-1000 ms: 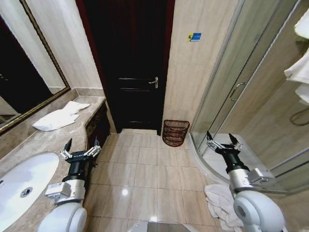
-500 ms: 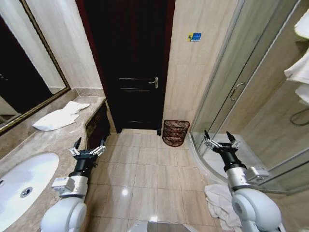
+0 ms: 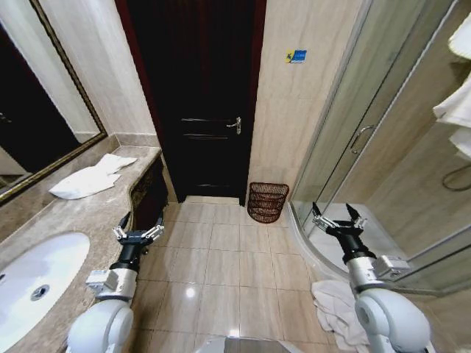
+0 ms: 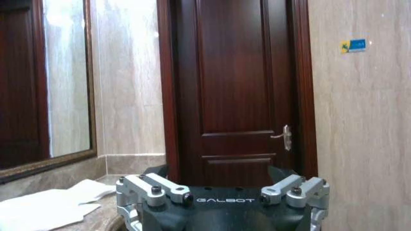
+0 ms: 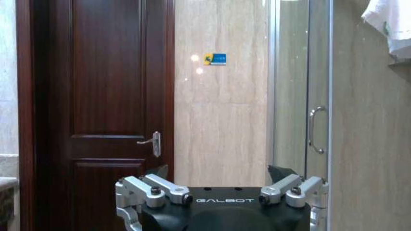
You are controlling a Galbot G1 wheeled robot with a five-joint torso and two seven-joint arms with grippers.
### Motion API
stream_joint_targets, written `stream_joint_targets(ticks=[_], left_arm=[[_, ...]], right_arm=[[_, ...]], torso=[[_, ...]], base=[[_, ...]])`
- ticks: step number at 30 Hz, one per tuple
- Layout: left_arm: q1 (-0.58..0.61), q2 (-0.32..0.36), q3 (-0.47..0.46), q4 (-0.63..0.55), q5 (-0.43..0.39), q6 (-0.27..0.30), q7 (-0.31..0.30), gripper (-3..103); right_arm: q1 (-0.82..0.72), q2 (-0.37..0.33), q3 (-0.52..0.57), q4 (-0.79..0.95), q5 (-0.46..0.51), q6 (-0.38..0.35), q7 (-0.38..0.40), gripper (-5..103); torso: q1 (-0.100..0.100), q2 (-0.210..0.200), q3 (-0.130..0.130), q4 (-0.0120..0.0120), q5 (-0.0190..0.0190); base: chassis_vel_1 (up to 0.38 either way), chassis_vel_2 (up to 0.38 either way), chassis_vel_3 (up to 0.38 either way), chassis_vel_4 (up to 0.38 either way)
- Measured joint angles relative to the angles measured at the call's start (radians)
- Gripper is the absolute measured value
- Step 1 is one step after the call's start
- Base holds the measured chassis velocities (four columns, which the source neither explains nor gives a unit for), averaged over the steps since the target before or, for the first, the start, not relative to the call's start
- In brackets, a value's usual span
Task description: Discard the used towel into the hamper.
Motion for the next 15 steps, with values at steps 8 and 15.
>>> stream_joint_targets(ticks=[8,15], left_arm=[[-0.008,-0.001,0.011,-0.006,0.017,0.008,-0.006,100],[-0.004,-0.025,0.012,-0.025,0.014,0.013,-0.025,100]], right_arm=[[0.009,0.002,0.015,-0.012,0.008,0.009,0.003,100],[0.015,0.002,0.006,-0.015,0.008,0.010,0.000,100]], torso=[[0.000,0.000,0.000,-0.0001,-0.0001],[0.000,0.000,0.000,0.0000,0.0000]], base=[[0.000,0.000,0.000,0.000],[0.000,0.000,0.000,0.000]])
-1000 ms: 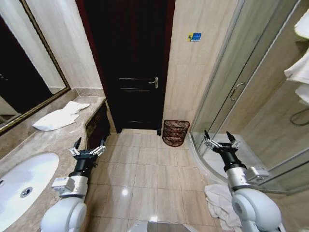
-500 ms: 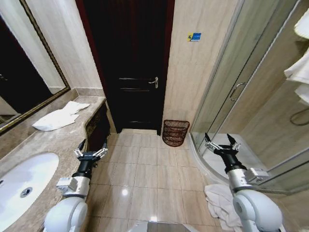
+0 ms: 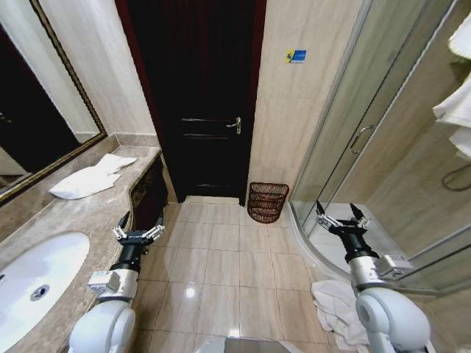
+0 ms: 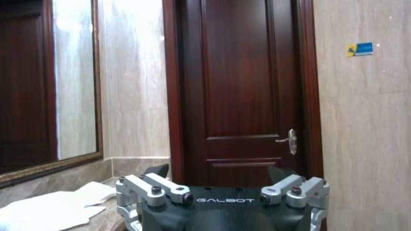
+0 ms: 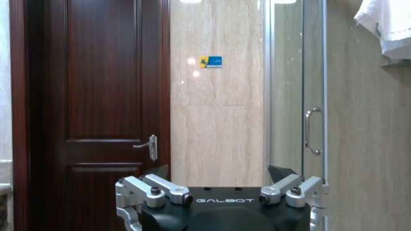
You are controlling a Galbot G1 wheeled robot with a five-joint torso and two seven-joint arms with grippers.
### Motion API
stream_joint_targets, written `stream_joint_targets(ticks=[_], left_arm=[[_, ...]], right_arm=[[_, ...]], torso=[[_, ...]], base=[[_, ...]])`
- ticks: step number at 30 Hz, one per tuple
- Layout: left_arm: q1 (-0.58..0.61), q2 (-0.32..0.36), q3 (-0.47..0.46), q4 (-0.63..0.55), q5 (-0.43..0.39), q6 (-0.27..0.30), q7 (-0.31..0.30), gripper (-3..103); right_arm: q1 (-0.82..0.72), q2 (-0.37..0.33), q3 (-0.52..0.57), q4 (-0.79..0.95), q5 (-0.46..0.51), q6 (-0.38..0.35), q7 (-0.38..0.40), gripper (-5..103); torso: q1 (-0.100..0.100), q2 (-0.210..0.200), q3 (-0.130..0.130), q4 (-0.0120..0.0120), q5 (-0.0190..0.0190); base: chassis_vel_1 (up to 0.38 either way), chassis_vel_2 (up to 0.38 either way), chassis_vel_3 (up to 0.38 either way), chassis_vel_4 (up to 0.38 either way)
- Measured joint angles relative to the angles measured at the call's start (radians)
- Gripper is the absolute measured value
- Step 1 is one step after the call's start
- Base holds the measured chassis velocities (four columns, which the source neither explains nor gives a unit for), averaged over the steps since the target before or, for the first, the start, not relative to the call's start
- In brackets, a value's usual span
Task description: Discard the used towel into the hamper.
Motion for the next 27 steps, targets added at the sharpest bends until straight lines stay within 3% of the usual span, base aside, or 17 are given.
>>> stream_joint_targets(ticks=[27], left_arm=[[-0.015,0.008,-0.009,0.015,0.001,-0.018,0.003,100]], right_arm=[[-0.008,0.010,0.021,0.002,-0.007,-0.017,-0.020,100]], torso=[[0.000,0.000,0.000,-0.0001,-0.0001]], base=[[-0.005,0.005,0.005,-0.005]])
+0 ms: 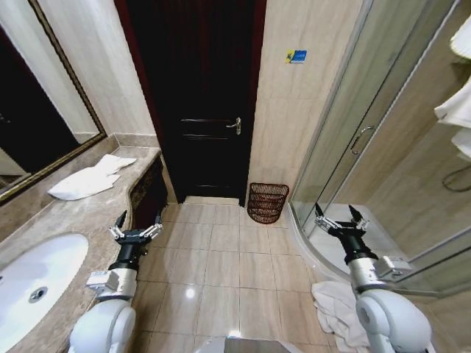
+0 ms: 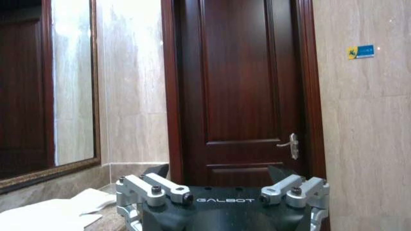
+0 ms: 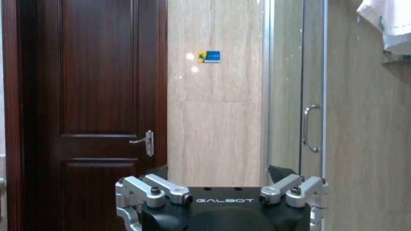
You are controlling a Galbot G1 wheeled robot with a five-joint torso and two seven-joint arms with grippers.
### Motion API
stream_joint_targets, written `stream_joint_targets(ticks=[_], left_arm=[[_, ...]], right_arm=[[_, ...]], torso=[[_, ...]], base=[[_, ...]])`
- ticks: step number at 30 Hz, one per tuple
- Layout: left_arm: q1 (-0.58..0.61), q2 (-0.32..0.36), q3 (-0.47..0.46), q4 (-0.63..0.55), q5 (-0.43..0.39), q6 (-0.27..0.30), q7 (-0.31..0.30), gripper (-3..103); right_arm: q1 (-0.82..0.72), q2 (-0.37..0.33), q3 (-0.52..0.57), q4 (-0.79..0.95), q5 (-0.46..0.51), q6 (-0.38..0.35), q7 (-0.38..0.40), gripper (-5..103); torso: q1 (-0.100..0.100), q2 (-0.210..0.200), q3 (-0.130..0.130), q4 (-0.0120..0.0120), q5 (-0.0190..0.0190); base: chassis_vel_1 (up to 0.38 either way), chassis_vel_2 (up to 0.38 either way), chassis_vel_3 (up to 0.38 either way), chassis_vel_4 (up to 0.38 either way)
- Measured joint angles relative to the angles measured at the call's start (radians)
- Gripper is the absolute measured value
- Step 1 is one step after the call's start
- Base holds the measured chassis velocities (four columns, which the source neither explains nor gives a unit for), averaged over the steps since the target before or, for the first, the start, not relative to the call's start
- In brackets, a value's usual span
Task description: Discard the used towel into the hamper.
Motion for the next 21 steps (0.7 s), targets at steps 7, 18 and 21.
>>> stream_joint_targets(ticks=[7,18,21], left_arm=[[0.013,-0.002,-0.010,-0.006,-0.001,-0.010,0.000,100],[0.015,-0.011,-0.002,-0.008,-0.001,-0.012,0.000,100],[0.018,-0.011,-0.006,-0.010,-0.001,-0.012,0.001,100]], right_arm=[[0.001,0.003,-0.008,-0.003,-0.001,0.002,-0.001,100],[-0.011,0.003,-0.004,0.001,-0.001,0.007,-0.006,100],[-0.009,0.004,-0.004,0.001,-0.001,0.007,-0.006,100]], torso=[[0.000,0.000,0.000,0.0001,0.0001],[0.000,0.000,0.000,0.0000,0.0000],[0.000,0.000,0.000,0.0000,0.0000]], base=[[-0.056,0.070,0.061,-0.068],[-0.078,0.076,0.075,-0.081],[-0.053,0.078,0.067,-0.064]])
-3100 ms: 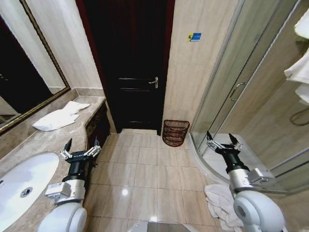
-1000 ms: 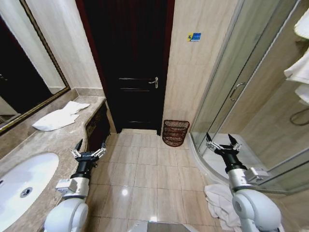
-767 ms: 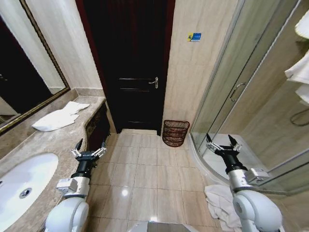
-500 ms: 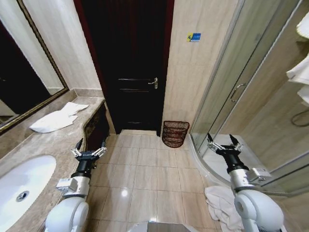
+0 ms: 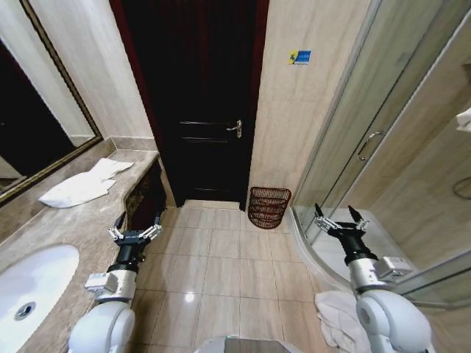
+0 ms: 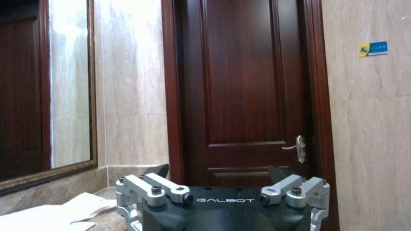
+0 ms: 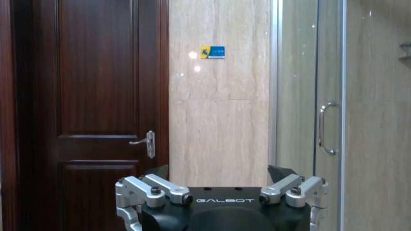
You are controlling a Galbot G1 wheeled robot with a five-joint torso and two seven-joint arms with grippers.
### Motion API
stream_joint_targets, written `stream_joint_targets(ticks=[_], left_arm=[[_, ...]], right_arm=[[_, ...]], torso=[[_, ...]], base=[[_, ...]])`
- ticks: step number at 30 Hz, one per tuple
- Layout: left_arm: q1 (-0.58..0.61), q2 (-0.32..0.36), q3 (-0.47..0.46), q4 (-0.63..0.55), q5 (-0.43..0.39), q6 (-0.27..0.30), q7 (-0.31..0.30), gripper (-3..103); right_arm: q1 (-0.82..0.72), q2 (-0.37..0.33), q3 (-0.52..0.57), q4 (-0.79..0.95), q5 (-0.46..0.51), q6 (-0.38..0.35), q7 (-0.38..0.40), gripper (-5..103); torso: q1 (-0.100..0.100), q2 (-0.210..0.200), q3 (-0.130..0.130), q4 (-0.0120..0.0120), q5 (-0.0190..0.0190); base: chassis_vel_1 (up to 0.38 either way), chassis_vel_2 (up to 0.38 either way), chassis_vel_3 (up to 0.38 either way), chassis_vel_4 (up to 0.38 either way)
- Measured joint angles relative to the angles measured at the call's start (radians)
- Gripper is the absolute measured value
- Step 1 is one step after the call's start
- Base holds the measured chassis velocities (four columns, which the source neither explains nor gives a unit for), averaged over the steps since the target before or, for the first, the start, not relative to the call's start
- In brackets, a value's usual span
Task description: Discard the used towel into the hamper.
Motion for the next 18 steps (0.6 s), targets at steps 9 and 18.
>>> stream_joint_targets(ticks=[9,18], left_arm=[[0.007,-0.003,-0.005,0.004,0.002,0.000,0.001,100],[0.006,-0.006,-0.002,0.009,0.005,0.000,0.003,100]], right_arm=[[0.006,0.004,-0.007,-0.006,0.000,0.001,-0.005,100],[0.005,0.000,0.001,-0.013,0.003,0.006,-0.006,100]], torso=[[0.000,0.000,0.000,0.0000,0.0001],[0.000,0.000,0.000,0.0000,0.0001]], base=[[-0.051,0.086,0.096,-0.047],[-0.013,0.140,0.144,-0.011]])
